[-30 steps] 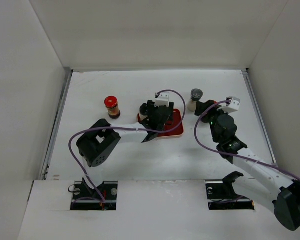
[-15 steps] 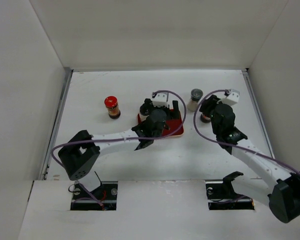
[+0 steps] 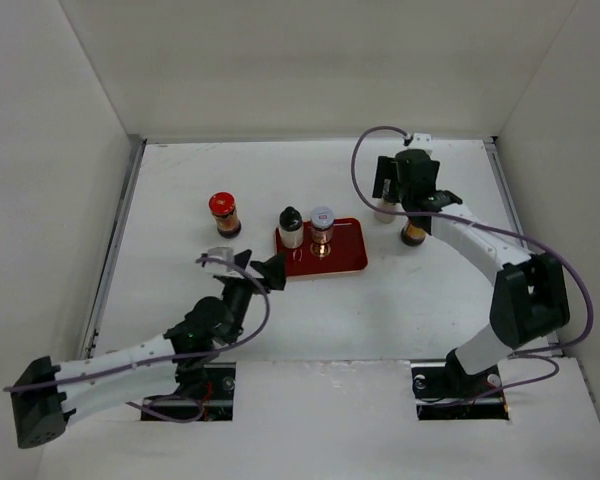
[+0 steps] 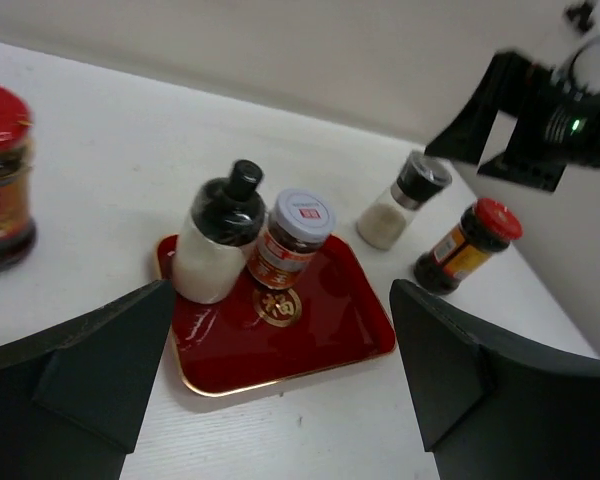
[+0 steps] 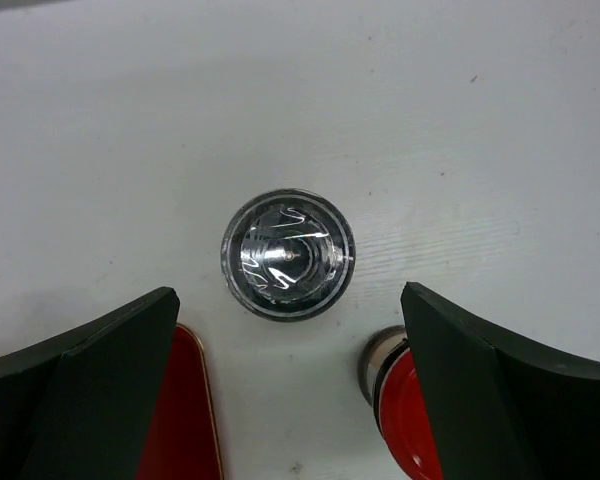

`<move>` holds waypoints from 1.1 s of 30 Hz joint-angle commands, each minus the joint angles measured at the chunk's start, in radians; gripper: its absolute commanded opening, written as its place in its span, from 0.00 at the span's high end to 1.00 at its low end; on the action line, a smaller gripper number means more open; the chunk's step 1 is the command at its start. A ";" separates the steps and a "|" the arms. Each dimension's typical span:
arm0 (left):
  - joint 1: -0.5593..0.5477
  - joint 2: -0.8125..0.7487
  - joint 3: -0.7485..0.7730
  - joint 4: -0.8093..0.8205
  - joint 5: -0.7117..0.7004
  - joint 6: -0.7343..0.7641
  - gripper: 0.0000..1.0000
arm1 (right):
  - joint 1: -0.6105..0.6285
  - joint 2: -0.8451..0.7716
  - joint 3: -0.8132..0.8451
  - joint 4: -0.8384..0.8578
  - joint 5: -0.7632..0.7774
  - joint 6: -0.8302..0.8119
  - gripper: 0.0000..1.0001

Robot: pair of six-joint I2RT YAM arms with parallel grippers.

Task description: Organize the condiment bottles

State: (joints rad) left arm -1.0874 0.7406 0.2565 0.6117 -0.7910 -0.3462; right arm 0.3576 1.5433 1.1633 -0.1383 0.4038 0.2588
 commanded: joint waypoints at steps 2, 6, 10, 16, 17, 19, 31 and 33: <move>-0.009 -0.315 -0.112 -0.124 -0.129 -0.027 0.10 | -0.021 0.058 0.104 -0.066 -0.029 -0.050 0.00; -0.015 -0.461 -0.157 -0.210 -0.180 -0.030 0.10 | -0.018 0.132 0.151 -0.086 -0.026 -0.059 0.00; 0.002 -0.417 -0.158 -0.202 -0.183 -0.030 0.10 | -0.022 0.178 0.168 -0.070 -0.033 -0.049 0.05; -0.009 -0.293 -0.171 -0.092 -0.177 -0.031 0.09 | -0.018 0.228 0.196 -0.049 -0.027 -0.055 0.31; -0.015 -0.282 -0.171 -0.080 -0.177 -0.030 0.09 | -0.018 0.219 0.190 -0.044 -0.017 -0.056 0.36; -0.015 -0.279 -0.171 -0.072 -0.186 -0.028 0.09 | -0.010 0.174 0.164 -0.011 0.018 -0.059 0.38; 0.031 -0.310 -0.188 -0.081 -0.209 -0.031 0.10 | 0.227 0.026 0.087 0.062 0.064 -0.089 0.39; 0.033 -0.307 -0.189 -0.081 -0.209 -0.031 0.10 | 0.246 0.041 0.076 0.081 0.063 -0.075 0.39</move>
State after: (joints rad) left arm -1.0607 0.4286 0.0792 0.4866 -0.9867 -0.3714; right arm 0.5995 1.5684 1.2293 -0.1455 0.4332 0.1799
